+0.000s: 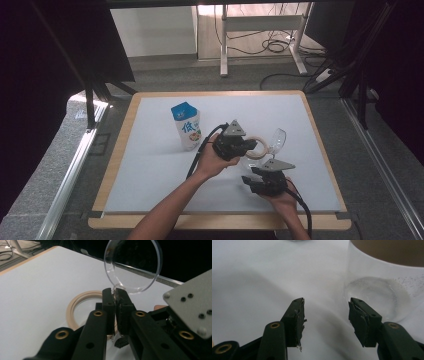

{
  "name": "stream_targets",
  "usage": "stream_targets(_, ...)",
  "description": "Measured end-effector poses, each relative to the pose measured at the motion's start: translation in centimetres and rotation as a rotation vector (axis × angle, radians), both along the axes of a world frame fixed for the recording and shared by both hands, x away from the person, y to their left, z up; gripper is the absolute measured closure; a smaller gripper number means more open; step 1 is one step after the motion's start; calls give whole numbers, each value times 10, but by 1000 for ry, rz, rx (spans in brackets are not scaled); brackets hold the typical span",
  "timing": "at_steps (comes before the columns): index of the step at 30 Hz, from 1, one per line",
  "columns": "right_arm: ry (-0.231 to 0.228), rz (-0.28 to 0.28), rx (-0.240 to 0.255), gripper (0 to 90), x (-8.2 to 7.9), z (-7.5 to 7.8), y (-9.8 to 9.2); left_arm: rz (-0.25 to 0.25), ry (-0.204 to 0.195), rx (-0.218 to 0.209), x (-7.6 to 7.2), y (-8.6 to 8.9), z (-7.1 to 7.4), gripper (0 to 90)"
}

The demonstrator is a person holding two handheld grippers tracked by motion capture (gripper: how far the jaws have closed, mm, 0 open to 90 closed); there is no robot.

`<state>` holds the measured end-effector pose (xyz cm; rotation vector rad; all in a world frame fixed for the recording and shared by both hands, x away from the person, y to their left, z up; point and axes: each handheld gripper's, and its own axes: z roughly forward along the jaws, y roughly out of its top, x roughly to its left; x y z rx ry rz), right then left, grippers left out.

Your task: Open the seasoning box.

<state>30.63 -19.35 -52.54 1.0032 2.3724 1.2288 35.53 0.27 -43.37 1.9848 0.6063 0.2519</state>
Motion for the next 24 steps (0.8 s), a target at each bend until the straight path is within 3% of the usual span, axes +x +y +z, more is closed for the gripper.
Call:
stream_targets(6,3,0,3,463,0,0,1,52,-23,-10,-5,26,-10,669)
stream_targets(11,2,3,1,459,1,-1,2,58,32,-12,-6,44,-25,518)
stream_targets(14,1,1,2,458,1,-1,1,72,50,10,-7,52,-34,440)
stream_targets(19,2,-1,2,458,1,0,1,85,58,9,-13,68,-43,364)
stream_targets(24,4,0,1,457,1,-1,1,106,65,0,-20,85,-47,345)
